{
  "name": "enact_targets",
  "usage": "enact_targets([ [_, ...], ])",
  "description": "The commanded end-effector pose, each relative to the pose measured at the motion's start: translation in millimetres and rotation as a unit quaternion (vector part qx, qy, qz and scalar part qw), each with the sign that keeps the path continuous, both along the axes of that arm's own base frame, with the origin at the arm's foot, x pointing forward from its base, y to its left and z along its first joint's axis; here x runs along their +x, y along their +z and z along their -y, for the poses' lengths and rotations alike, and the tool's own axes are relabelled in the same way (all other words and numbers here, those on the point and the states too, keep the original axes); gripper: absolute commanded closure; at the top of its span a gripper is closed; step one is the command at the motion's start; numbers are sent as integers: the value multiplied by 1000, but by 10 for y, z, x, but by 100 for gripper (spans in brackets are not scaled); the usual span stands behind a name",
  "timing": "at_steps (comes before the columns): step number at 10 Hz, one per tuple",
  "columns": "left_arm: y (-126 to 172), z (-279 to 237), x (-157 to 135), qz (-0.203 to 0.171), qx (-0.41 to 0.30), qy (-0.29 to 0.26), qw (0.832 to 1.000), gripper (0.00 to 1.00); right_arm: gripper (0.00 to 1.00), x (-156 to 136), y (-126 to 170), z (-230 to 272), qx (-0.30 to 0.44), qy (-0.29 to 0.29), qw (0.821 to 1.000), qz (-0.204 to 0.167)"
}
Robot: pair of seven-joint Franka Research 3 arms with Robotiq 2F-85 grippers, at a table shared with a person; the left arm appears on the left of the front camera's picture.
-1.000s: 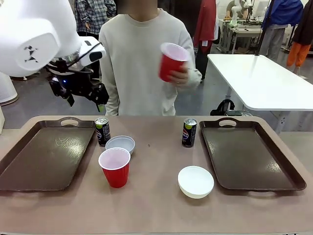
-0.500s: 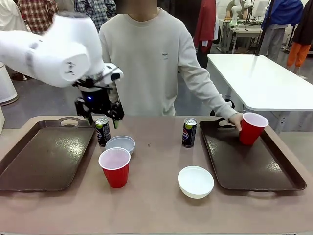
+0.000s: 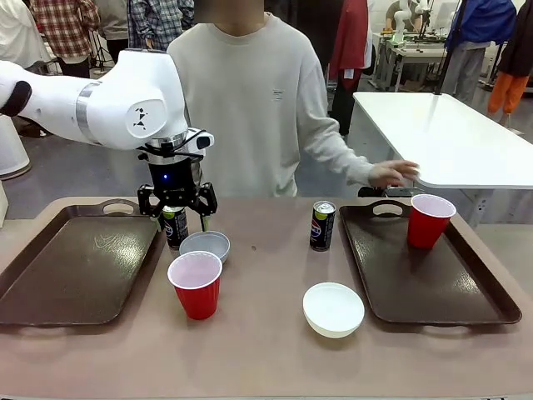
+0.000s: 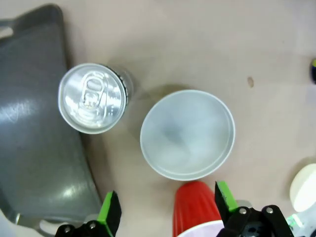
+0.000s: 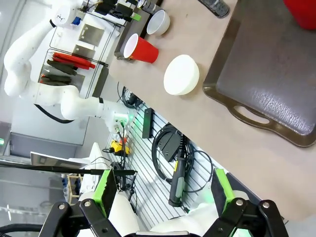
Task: Prepare tableware on both trays.
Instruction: Pick up a Picnic Bowl from the table and place it on a Handle tray.
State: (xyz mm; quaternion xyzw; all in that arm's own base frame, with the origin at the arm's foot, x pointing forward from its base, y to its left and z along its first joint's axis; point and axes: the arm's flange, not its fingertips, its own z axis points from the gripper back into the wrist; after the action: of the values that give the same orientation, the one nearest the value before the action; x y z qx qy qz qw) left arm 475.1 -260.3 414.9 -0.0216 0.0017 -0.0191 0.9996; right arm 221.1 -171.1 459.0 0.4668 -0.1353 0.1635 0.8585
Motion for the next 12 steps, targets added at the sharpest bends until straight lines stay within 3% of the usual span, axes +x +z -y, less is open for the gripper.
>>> enact_targets([
  [1, -186, 28, -163, 16, 7, 8, 1000, 0, 0, 8, 1, 1, 5, -1, 1000, 0],
  [3, -484, 36, -179, 53, 10, -6, 999, 0, 0, 8, 1, 1, 5, -1, 1000, 0],
  [4, -657, 11, -155, 54, 14, 0, 998, 0, 0, 8, 1, 1, 5, -1, 1000, 0],
  [7, -787, -75, -84, 73, 42, 36, 996, 0, 0, 8, 1, 1, 5, -1, 1000, 0],
  [8, -812, -80, -90, 76, 26, 39, 996, 28, 0, 8, 1, 1, 5, -1, 1000, 0],
  [9, -820, -65, -73, 80, 18, 43, 996, 48, 0, 8, 1, 1, 5, -1, 1000, 0],
  [10, -805, -70, -70, 86, 13, 50, 995, 78, 0, 8, 1, 1, 5, -1, 1000, 0],
  [11, -808, -82, -66, 84, 12, 53, 995, 98, 0, 8, 1, 1, 5, -1, 1000, 0],
  [12, -814, -90, -68, 83, 7, 59, 995, 100, 0, 8, 1, 1, 5, -1, 1000, 0],
])
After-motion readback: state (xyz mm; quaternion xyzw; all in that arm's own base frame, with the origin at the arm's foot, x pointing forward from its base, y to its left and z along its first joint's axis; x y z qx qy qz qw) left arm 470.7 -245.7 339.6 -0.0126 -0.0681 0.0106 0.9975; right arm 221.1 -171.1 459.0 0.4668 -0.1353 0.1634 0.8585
